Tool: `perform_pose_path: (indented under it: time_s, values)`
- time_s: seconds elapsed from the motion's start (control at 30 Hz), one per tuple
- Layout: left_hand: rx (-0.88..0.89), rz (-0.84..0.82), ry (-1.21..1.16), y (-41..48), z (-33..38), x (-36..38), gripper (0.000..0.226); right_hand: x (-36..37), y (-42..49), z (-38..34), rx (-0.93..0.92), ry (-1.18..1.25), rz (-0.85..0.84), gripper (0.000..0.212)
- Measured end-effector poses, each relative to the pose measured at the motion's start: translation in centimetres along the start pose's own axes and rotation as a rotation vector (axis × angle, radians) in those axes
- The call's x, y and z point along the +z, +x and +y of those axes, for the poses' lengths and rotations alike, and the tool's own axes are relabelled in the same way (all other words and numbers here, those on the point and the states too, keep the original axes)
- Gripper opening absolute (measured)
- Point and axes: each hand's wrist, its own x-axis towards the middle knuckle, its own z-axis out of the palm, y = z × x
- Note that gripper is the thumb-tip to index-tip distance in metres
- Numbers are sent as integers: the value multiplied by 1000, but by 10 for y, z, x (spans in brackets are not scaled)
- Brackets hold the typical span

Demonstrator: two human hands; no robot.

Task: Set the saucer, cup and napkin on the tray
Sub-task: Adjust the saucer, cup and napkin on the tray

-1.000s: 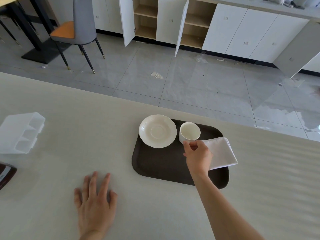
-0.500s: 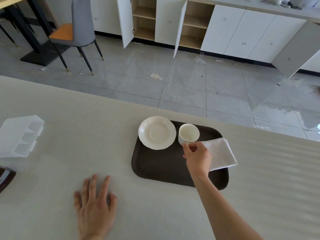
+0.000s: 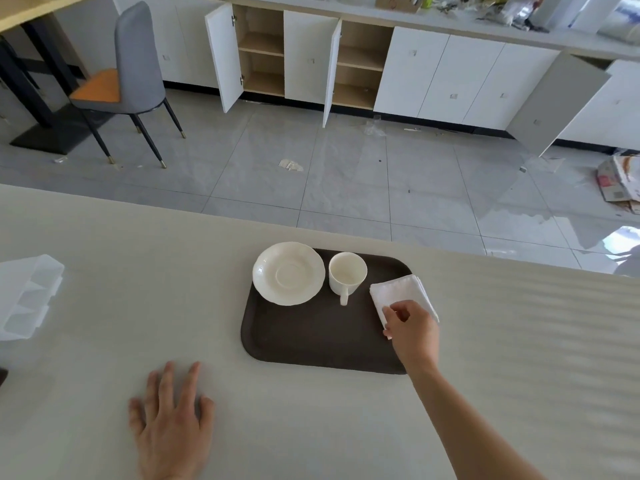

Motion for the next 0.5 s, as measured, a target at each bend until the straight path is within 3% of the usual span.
perform_pose_path:
  time_s: [0.3,0.5]
  values:
    - [-26,34,-65,6,28,-6,83,-48,33,19,-30,-198,16,7]
    - [240,14,-42,-3,65,4,58,-55,40,26,-92,-300,98,11]
